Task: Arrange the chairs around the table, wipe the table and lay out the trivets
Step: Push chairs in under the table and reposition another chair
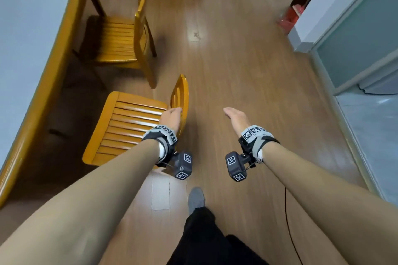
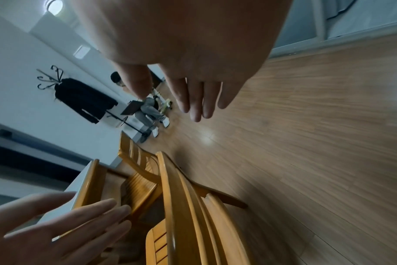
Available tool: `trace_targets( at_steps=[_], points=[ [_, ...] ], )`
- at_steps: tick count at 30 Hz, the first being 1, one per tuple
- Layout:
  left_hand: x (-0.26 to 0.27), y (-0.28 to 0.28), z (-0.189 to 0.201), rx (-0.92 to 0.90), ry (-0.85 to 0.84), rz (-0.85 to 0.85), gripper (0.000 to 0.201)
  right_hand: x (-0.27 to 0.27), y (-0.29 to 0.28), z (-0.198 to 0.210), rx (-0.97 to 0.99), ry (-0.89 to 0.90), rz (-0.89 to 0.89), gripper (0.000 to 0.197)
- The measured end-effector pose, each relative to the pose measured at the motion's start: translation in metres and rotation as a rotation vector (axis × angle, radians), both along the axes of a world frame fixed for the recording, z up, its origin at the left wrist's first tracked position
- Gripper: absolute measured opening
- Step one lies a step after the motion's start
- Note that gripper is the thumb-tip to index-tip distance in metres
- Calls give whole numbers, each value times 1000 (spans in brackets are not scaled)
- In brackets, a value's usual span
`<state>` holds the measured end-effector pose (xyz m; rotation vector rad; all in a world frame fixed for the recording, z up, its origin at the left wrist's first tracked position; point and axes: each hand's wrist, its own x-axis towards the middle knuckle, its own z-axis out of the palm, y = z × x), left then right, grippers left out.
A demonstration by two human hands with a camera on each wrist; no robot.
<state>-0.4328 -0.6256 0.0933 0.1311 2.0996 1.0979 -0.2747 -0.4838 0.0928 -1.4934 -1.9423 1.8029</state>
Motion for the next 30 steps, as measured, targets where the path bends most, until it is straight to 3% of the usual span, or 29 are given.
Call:
trace_targets(
  at_steps=[4,12,16,20,23,26,30],
  points=[
    [-41,6,4,-39,-35,53,45,-53,23,6,9,-33,137,49],
    [-93,10,-3,26,-80,324,56,-152,44,7,28,-43,399,47],
    [-98,12,-16,-8,-77,364,41,-185,55,-3,4,-46,538,46],
    [-89,21,-28,-31,-98,432,34,-210,75,-20,-12,-63,712,46],
    [-71,31,-37,-2,-74,647,47,-227,93,-39,-3,-55,862,44],
    [-31,45,-35,-47,-57,874,47,-231,107,-55,-9,-84,1037,42],
    [19,64,-45,-154,-85,960,48,-220,113,-60,-45,-131,1243,47]
  ],
)
